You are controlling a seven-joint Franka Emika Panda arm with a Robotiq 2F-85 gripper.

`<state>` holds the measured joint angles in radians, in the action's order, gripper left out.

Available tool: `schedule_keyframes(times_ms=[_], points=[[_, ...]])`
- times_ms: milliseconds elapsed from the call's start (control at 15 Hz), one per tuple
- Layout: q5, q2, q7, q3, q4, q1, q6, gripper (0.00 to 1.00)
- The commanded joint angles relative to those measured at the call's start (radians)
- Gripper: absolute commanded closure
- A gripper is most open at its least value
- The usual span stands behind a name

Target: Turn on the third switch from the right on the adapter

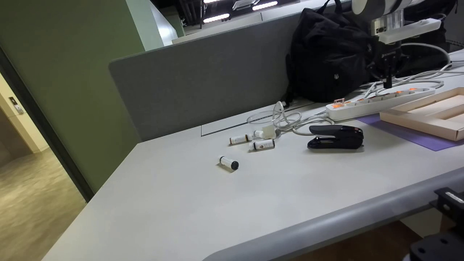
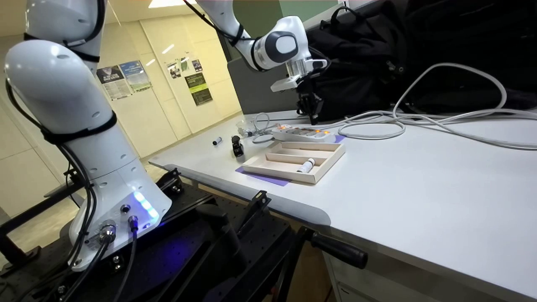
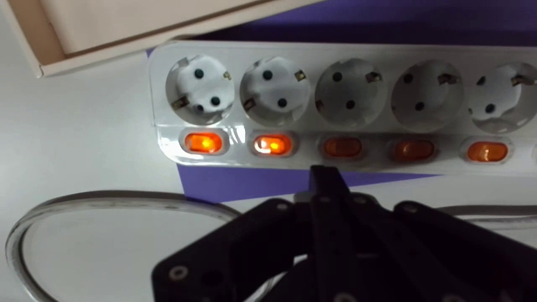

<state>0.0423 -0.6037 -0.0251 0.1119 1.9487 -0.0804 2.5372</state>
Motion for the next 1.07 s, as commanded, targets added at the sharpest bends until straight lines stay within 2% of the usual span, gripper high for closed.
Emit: schedule_keyframes(times_ms=[0,600,800,1000], points=[[-0.015,-0.014,-0.040,0.001,-0.031,0.009,-0.075,1.00],[-0.011,-0.068,-0.030,-0.004,-0.034,0.006,-0.029,1.00],[-0.014,-0.091,-0.032,-0.001,-0.052,0.005,-0.059,1.00],[0.012,-0.129,-0.011,-0.019,-0.103,-0.020,-0.165,1.00]])
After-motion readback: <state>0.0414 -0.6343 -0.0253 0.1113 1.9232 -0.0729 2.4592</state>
